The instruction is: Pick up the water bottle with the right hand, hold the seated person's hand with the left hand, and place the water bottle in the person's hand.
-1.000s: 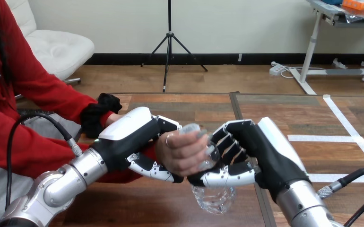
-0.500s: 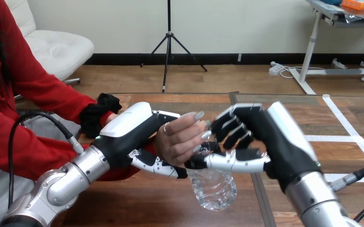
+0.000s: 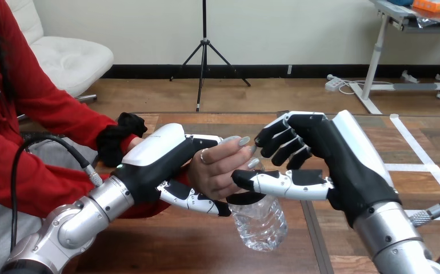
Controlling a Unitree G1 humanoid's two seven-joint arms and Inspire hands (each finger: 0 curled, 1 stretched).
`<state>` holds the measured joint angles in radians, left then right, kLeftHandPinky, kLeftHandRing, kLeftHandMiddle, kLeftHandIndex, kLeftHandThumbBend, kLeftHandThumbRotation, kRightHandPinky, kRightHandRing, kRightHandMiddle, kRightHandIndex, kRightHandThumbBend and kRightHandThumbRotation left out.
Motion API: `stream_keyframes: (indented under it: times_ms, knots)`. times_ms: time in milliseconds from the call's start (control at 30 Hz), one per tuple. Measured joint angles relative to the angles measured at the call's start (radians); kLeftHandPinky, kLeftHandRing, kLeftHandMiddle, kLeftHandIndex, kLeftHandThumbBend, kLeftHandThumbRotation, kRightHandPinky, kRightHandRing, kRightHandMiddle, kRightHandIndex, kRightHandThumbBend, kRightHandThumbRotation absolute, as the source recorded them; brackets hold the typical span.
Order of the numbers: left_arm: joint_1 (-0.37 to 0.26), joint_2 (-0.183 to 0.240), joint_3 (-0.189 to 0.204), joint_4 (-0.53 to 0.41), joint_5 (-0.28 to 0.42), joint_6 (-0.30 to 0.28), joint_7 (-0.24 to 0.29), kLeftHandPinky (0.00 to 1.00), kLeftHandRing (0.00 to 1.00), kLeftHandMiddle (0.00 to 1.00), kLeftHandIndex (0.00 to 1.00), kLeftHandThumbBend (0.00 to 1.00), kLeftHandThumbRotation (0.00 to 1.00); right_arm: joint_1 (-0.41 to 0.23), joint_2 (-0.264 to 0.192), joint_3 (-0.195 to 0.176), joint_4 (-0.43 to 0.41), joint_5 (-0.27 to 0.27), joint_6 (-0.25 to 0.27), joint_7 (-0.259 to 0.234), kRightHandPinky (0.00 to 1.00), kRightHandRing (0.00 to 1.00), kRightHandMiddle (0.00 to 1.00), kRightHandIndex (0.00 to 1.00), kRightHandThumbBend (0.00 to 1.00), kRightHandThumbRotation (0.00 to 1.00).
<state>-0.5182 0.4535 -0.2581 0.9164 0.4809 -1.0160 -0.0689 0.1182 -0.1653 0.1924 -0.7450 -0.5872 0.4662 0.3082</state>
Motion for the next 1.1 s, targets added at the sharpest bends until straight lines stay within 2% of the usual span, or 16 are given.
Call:
stream_keyframes:
  times_ms: [233, 567, 867, 1100]
  knots:
    - [0.0, 0.0, 0.0, 0.001, -0.001, -0.001, -0.004, 0.65, 0.72, 0.77, 0.84, 0.99, 0.52, 0.018, -0.007, -0.02, -0.001, 0.008, 0.0, 0.002, 0.46, 0.54, 0.57, 0.59, 0.97, 0.45]
    - [0.0, 0.004, 0.0, 0.001, -0.002, -0.011, -0.007, 0.76, 0.85, 0.93, 0.97, 1.0, 0.55, 0.063, -0.017, -0.055, -0.002, 0.057, 0.0, 0.006, 0.45, 0.53, 0.58, 0.6, 0.98, 0.47]
    - [0.0, 0.007, 0.0, 0.001, 0.002, -0.02, -0.004, 0.86, 0.96, 0.99, 1.0, 1.0, 0.66, 0.103, -0.027, -0.081, -0.004, 0.105, -0.001, 0.006, 0.44, 0.53, 0.58, 0.61, 0.98, 0.49]
    - [0.0, 0.012, 0.0, 0.001, 0.036, -0.029, 0.029, 0.93, 0.99, 1.0, 1.0, 1.0, 0.72, 0.13, -0.03, -0.107, -0.004, 0.152, -0.017, 0.001, 0.43, 0.52, 0.58, 0.62, 0.98, 0.5]
